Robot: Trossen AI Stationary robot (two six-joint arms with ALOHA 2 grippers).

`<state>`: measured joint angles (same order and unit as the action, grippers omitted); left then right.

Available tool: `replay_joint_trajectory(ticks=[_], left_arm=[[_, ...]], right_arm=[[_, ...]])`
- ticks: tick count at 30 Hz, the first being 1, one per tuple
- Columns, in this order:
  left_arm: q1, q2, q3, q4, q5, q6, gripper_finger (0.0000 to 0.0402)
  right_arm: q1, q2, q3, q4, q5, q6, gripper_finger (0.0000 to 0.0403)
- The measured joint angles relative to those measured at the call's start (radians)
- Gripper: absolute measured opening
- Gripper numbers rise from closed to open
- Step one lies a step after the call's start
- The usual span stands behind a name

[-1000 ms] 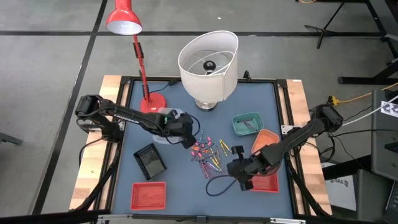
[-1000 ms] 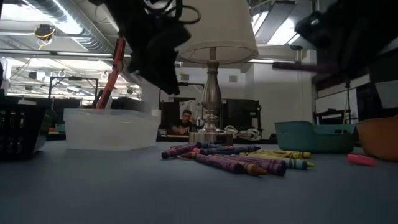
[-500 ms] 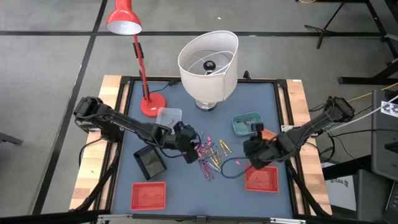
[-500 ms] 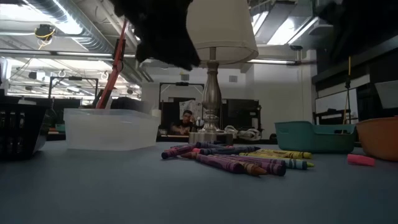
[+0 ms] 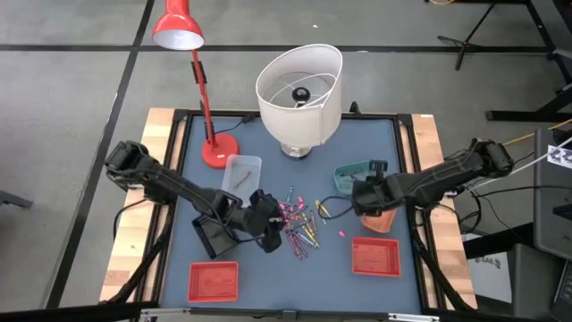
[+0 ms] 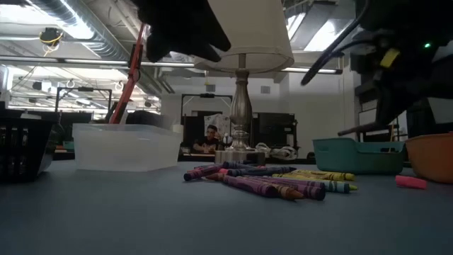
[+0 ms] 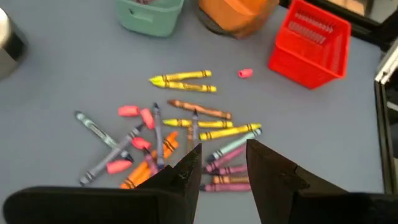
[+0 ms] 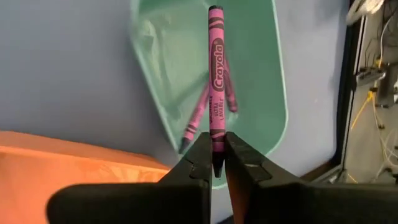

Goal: Sort crayons
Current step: Put the violet crayon into the green bin

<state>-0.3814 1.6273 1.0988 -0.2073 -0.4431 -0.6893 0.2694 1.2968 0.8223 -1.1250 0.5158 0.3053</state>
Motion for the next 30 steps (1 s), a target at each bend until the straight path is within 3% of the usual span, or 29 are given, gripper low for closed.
replay_joint_trajectory(ticks=[10,22,30], left_arm=[[-0.063,0.105,0.002,0.099,-0.001,-0.071,0.0110],[-0.067,0.242,0.002,0.094,-0.012,-0.071,0.0110],[-0.062,0.303,0.001,0.058,-0.050,-0.145,0.0110]], right_arm=[[-0.127,0.000,0.000,0.028,-0.001,-0.116,0.0026],[-0.152,0.000,0.000,0.058,-0.010,-0.129,0.0119],[-0.152,0.000,0.000,0.123,-0.030,-0.128,0.0127]])
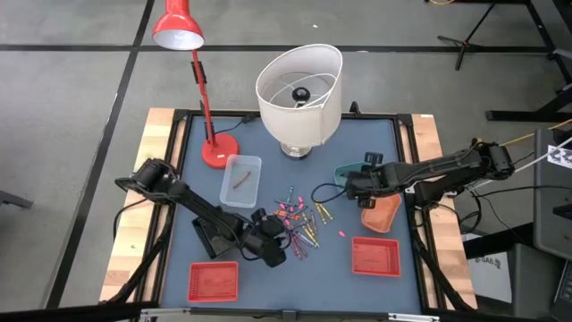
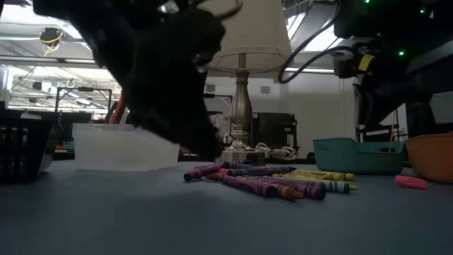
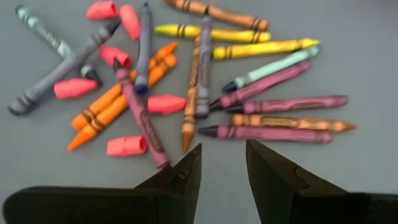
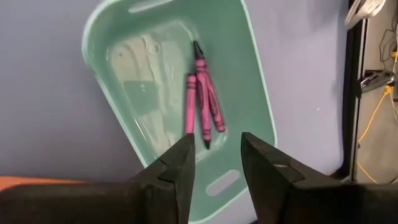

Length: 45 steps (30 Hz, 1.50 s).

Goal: Sort crayons
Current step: Put the violet crayon into the green bin

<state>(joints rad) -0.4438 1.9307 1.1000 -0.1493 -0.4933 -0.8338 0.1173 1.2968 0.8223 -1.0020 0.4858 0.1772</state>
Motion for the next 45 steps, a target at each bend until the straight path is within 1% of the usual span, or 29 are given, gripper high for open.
replay_joint_trajectory(ticks=[5,10,19,23,29,45], left_arm=[[0.013,0.033,-0.001,-0.038,-0.002,-0.046,0.0110],[0.025,0.036,-0.001,-0.084,-0.004,-0.080,0.0110],[0.026,0.025,-0.001,-0.085,0.039,-0.082,0.0110],[0.029,-0.002,-0.001,-0.097,0.044,-0.081,0.0110],[0.053,-0.026,-0.001,-0.161,0.012,-0.081,0.0110],[0.076,-0.020,-0.001,-0.181,0.050,-0.082,0.0110]], right_arm=[[0.000,0.000,0.000,0.015,-0.001,0.000,0.0127],[0.000,0.000,0.000,0.015,-0.002,0.000,0.0127],[0.000,0.000,0.000,0.032,-0.061,0.000,0.0127],[0.000,0.000,0.000,0.042,-0.061,0.000,0.0127],[0.000,0.000,0.000,0.046,-0.061,0.000,0.0127],[0.000,0.000,0.000,0.069,-0.061,0.000,0.0127]])
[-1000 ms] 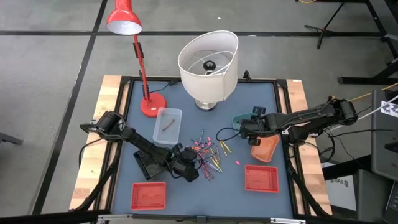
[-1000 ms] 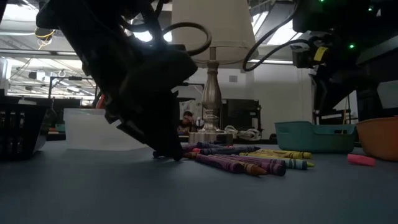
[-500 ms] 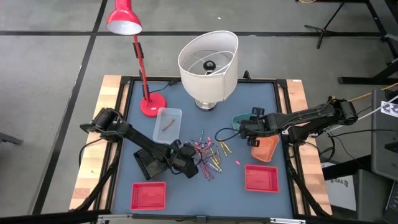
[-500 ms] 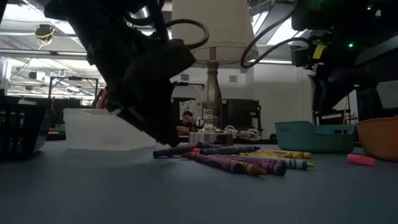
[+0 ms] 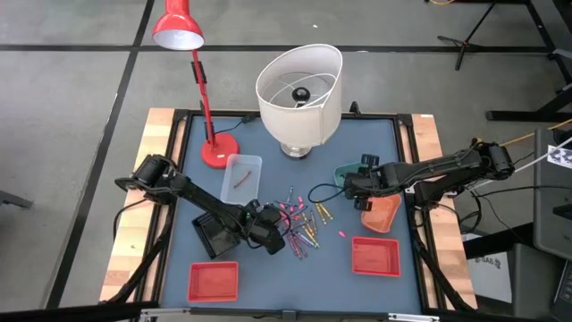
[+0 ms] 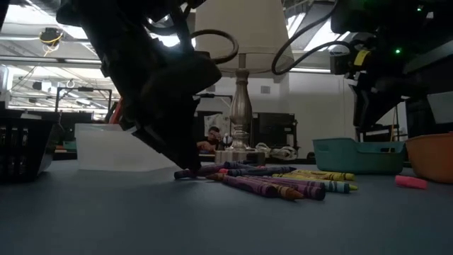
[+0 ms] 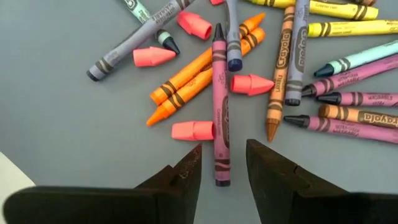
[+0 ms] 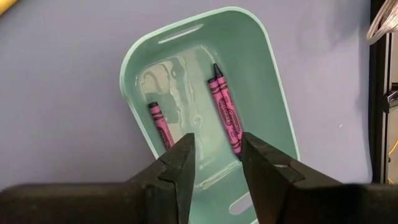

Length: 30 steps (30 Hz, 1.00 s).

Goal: Sort crayons
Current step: Put the violet crayon into the green bin

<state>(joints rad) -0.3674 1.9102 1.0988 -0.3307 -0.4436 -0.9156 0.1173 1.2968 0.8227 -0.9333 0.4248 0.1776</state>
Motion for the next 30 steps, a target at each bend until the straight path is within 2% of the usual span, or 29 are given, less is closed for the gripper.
replay_joint_trajectory(ticks=[18,30], left_arm=[[0.006,0.000,0.000,-0.099,0.002,0.001,0.0110],[0.006,0.000,0.001,-0.100,0.100,0.031,0.0109]], right_arm=[[0.000,0.000,0.000,0.000,0.000,0.000,0.0127],[0.000,0.000,0.000,0.001,0.000,0.000,0.0127]])
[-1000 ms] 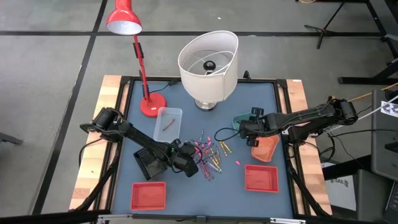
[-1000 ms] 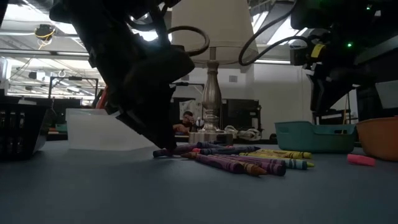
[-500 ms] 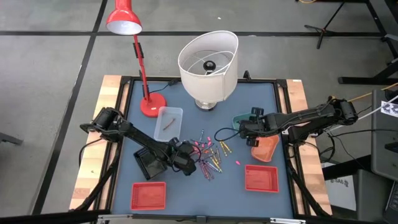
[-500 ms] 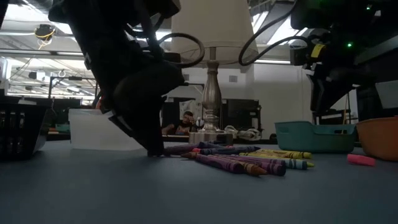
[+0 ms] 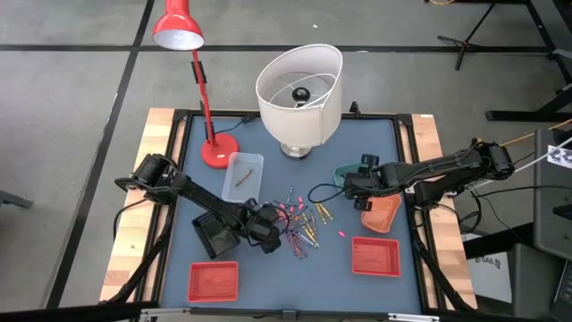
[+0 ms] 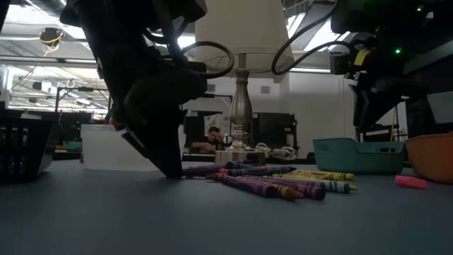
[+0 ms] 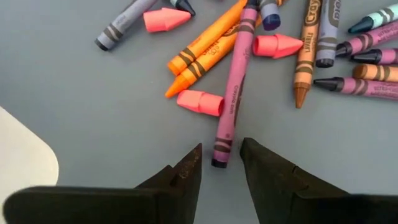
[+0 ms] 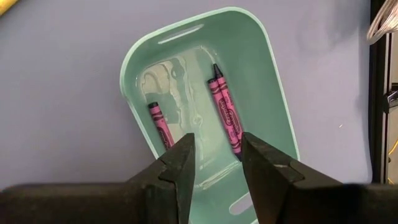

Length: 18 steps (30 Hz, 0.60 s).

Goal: Sort crayons
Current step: Put the violet crayon into the green bin

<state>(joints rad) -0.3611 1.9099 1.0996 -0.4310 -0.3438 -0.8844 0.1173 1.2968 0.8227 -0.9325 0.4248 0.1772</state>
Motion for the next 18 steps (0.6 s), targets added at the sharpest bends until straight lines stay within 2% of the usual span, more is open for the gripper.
replay_joint_trajectory(ticks=[18], left_arm=[[0.000,0.000,0.000,0.007,0.014,0.004,0.0020]], right_arm=[[0.000,0.000,0.000,0.000,0.000,0.000,0.0127]])
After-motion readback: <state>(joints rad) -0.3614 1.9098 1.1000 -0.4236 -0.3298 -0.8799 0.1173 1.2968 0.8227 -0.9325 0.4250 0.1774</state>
